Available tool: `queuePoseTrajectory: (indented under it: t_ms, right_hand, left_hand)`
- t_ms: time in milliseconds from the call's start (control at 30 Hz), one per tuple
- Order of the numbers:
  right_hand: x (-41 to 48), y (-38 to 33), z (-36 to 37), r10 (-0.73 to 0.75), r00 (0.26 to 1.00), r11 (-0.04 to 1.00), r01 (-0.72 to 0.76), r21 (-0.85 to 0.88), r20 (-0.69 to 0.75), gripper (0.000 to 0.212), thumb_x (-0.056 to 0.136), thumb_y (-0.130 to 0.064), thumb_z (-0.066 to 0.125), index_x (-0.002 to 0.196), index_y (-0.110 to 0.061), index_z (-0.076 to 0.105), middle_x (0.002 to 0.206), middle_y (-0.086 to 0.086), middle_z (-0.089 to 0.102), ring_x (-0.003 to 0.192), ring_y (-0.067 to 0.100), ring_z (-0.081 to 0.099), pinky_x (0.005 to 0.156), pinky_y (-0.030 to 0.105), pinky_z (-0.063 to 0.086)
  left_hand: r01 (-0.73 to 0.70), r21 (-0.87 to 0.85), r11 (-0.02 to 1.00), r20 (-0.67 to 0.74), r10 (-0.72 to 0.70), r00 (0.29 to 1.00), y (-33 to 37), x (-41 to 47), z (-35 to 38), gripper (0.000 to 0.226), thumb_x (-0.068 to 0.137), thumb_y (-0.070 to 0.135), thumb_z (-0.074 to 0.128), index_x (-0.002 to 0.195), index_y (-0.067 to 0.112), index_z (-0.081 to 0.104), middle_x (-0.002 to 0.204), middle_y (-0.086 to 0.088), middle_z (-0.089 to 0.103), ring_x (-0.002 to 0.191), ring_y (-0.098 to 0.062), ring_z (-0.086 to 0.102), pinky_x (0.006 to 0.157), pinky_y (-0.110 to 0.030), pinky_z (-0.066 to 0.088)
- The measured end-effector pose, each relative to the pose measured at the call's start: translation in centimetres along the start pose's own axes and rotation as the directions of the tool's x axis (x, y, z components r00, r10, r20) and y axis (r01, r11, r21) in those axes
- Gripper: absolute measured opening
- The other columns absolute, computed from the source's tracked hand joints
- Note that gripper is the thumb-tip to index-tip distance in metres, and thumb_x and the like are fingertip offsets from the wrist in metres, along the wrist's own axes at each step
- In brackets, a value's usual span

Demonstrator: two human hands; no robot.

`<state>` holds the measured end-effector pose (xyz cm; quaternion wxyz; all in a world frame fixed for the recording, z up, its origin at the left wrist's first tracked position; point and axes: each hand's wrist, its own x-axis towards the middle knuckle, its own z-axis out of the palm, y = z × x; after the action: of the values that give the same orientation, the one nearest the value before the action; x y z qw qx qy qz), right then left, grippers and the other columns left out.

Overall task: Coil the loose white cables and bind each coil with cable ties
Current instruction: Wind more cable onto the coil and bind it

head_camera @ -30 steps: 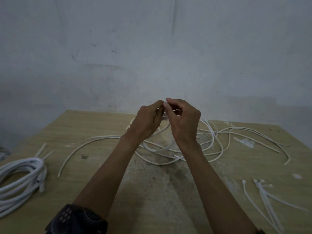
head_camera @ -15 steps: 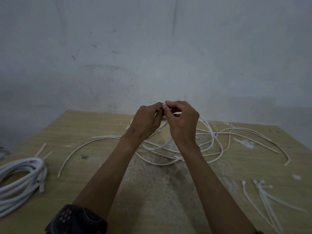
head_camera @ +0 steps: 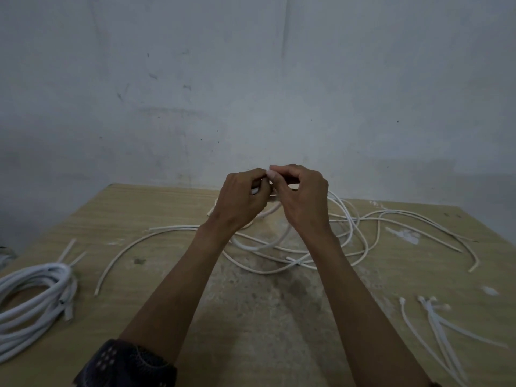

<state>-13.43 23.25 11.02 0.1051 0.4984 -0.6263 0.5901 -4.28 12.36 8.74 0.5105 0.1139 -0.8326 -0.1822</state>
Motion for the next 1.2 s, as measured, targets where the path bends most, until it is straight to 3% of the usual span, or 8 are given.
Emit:
queuePoseTrajectory:
  t_ms: [200, 333, 533, 633, 733, 933, 1067, 1200]
  right_hand:
    - [0.1, 1.1, -0.1, -0.080, 0.996, 0.997, 0.080, -0.010, 0.037, 0.014, 0.092, -0.024, 0.072, 0.103, -0.016, 0.076, 0.087, -0.010, 0.072, 0.080, 0.004, 0.068, 0.071, 0.016, 0.054]
    - [0.3, 1.7, -0.1, -0.060, 0.993, 0.998, 0.059, 0.008, 0.103, 0.016, 0.097, -0.023, 0.065, 0.107, -0.019, 0.076, 0.096, -0.008, 0.072, 0.086, 0.004, 0.067, 0.068, 0.022, 0.055]
    - [0.1, 1.6, -0.3, -0.003, 0.990, 1.000, -0.001, 0.028, 0.142, 0.025, 0.102, -0.031, 0.055, 0.119, -0.026, 0.072, 0.106, -0.009, 0.066, 0.094, 0.000, 0.061, 0.077, 0.018, 0.048]
    - [0.0, 0.8, 0.1, -0.054, 0.997, 0.999, 0.053, 0.008, 0.054, 0.026, 0.094, -0.032, 0.068, 0.116, -0.020, 0.073, 0.092, -0.010, 0.070, 0.080, -0.002, 0.063, 0.069, 0.012, 0.045]
    - [-0.1, 0.5, 0.4, 0.012, 1.000, 0.996, -0.013, 0.094, 0.010, 0.019, 0.090, -0.028, 0.073, 0.106, -0.017, 0.074, 0.080, -0.005, 0.073, 0.073, 0.004, 0.069, 0.065, 0.023, 0.055]
    - [-0.1, 0.5, -0.2, 0.054, 0.999, 0.988, -0.053, 0.146, -0.004, 0.014, 0.090, -0.028, 0.074, 0.092, -0.014, 0.077, 0.080, -0.005, 0.076, 0.076, 0.007, 0.073, 0.073, 0.036, 0.061]
    - [-0.1, 0.6, -0.5, 0.097, 0.995, 0.979, -0.092, 0.179, -0.022, 0.007, 0.090, -0.022, 0.074, 0.086, -0.017, 0.076, 0.077, -0.004, 0.075, 0.074, 0.010, 0.072, 0.074, 0.038, 0.061]
    - [-0.1, 0.7, -0.6, 0.129, 0.992, 0.970, -0.125, 0.207, -0.007, 0.007, 0.090, -0.022, 0.074, 0.085, -0.018, 0.076, 0.078, -0.002, 0.075, 0.074, 0.012, 0.073, 0.075, 0.040, 0.062]
  left_hand:
    - [-0.001, 0.014, 1.000, 0.032, 0.000, 0.999, 0.1, 0.2, -0.2, 0.025, 0.099, 0.019, 0.050, 0.084, 0.011, 0.069, 0.064, 0.003, 0.063, 0.053, -0.013, 0.060, 0.052, -0.037, 0.048]
    - [0.019, 0.020, 1.000, 0.054, -0.020, 0.998, 0.1, 0.2, -0.4, 0.024, 0.098, 0.015, 0.052, 0.084, 0.010, 0.071, 0.064, 0.006, 0.059, 0.051, -0.004, 0.049, 0.053, -0.022, 0.037]
    - [0.086, -0.085, 0.993, 0.065, -0.081, 0.995, 0.3, 0.3, -0.8, 0.033, 0.103, 0.021, 0.050, 0.081, 0.006, 0.070, 0.061, -0.005, 0.066, 0.051, -0.009, 0.063, 0.049, -0.026, 0.044]
    - [0.116, -0.130, 0.985, 0.031, -0.113, 0.993, 1.0, 0.5, -1.1, 0.028, 0.103, 0.021, 0.054, 0.091, 0.009, 0.075, 0.064, 0.002, 0.069, 0.053, 0.000, 0.063, 0.053, -0.010, 0.039]
    - [0.144, -0.204, 0.968, 0.021, -0.143, 0.989, 1.2, 0.6, -1.3, 0.023, 0.102, 0.024, 0.057, 0.102, 0.014, 0.077, 0.070, 0.001, 0.073, 0.056, 0.000, 0.064, 0.054, -0.011, 0.041]
    - [0.249, -0.191, 0.950, -0.049, -0.262, 0.964, 1.4, 0.7, -1.3, 0.028, 0.094, 0.032, 0.067, 0.076, 0.010, 0.069, 0.042, 0.018, 0.056, 0.041, 0.002, 0.055, 0.047, -0.011, 0.036]
    - [0.246, -0.169, 0.955, -0.010, -0.251, 0.968, 1.1, 0.7, -1.0, 0.018, 0.094, 0.022, 0.067, 0.081, 0.011, 0.070, 0.061, 0.015, 0.064, 0.053, 0.004, 0.060, 0.053, -0.009, 0.041]
    - [0.264, -0.173, 0.949, -0.013, -0.270, 0.963, 1.4, 0.7, -0.8, 0.012, 0.091, 0.019, 0.071, 0.081, 0.013, 0.070, 0.055, 0.014, 0.063, 0.047, 0.003, 0.058, 0.051, -0.010, 0.041]
